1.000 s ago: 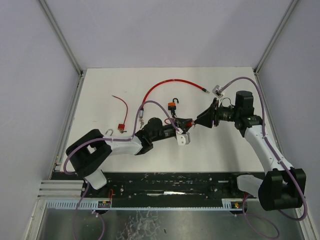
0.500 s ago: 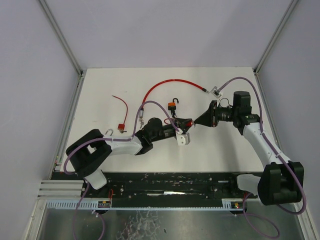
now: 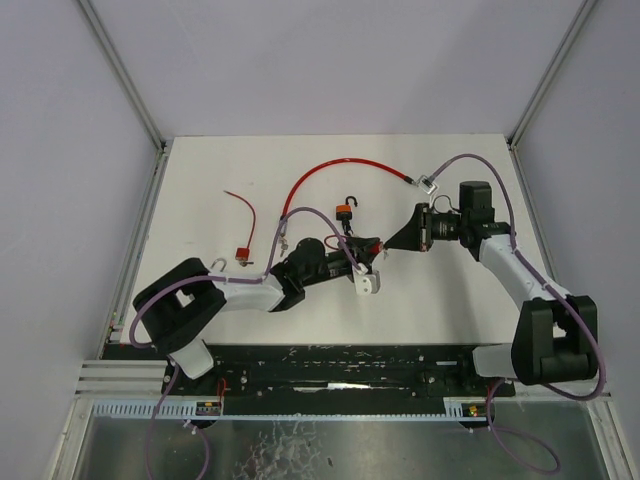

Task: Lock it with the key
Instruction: Lock the lock.

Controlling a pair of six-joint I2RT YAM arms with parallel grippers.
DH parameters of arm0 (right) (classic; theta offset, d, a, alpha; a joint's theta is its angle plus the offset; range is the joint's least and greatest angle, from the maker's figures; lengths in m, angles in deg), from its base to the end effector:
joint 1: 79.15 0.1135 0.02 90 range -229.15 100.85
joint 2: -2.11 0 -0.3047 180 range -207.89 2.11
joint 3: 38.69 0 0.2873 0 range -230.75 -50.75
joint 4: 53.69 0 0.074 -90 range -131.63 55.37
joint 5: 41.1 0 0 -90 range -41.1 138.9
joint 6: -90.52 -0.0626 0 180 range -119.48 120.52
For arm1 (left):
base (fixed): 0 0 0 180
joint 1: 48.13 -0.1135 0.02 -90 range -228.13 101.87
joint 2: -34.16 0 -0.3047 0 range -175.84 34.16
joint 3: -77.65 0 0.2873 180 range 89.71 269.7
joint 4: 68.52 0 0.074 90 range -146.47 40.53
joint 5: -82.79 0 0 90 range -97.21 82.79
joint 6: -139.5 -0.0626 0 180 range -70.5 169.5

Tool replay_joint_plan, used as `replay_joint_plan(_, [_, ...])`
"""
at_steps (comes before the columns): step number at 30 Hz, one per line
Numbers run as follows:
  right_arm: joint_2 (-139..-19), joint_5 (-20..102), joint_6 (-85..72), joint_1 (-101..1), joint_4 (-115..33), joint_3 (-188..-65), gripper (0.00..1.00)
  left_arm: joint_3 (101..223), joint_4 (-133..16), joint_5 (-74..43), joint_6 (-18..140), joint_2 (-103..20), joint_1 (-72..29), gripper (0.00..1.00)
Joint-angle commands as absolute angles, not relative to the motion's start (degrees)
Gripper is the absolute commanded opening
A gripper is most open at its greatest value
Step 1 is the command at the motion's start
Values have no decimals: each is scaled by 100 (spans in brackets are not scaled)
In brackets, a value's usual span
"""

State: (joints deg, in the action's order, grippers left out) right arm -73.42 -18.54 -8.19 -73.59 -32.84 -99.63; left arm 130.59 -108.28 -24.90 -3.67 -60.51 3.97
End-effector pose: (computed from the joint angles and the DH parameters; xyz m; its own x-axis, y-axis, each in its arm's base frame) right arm 0.2947 0.0868 0.2793 -0.6895 -0.0087 -0.7242 -0.6896 0.3139 0.6527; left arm 0.2263 -0.3216 0.2214 0.7384 0.2929 -0.6074 0.5794 0.1855 0.7937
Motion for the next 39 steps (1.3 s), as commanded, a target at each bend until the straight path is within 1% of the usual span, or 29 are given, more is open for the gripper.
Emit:
replay_joint_plan(1, [-7653, -2377, -1606, -7378, -3497, -10116, 0, 13115, -11118, -1972, -1064, -6134, 463, 0])
replay_joint_plan(6, [-7874, -2596, -2207, -7458, -3976, -9959, 0, 13181, -10985, -1499, -1548, -6277, 539, 0])
replay_joint_plan(12, [-7962, -2651, -2535, -7492, -4283, -9864, 0, 13162, -11026, -1312, -1710, -6332, 560, 0])
replay_joint_plan(17, [-7813, -2484, -1919, -7536, -3748, -10037, 0, 13154, -10964, -1261, -1667, -6331, 540, 0])
replay_joint_plan(18, [-7750, -2376, -1569, -7537, -3531, -10086, 0, 13154, -10947, -1279, -1623, -6317, 547, 0])
replay_joint_plan(21, [-7539, -1980, -646, -7537, -2803, -10328, 0, 13145, -10861, -1537, -1374, -6217, 491, 0])
replay_joint_plan(25, [-7229, -1853, -1, -7541, -2630, -10355, 0, 13127, -10637, -2356, -878, -6000, 290, 0])
replay_joint_plan(35, [-6151, -1471, 1688, -7333, -2797, -9954, 0, 13402, -9829, -3624, -349, -5920, -22, 0])
replay_joint_plan(38, [-5860, -1224, 1701, -7239, -3196, -9736, 0, 13412, -9823, -3816, -194, -5874, -63, 0])
replay_joint_plan(39, [-5825, -1218, 1649, -7238, -3260, -9699, 7, 13381, -9886, -3827, -183, -5862, -66, 0])
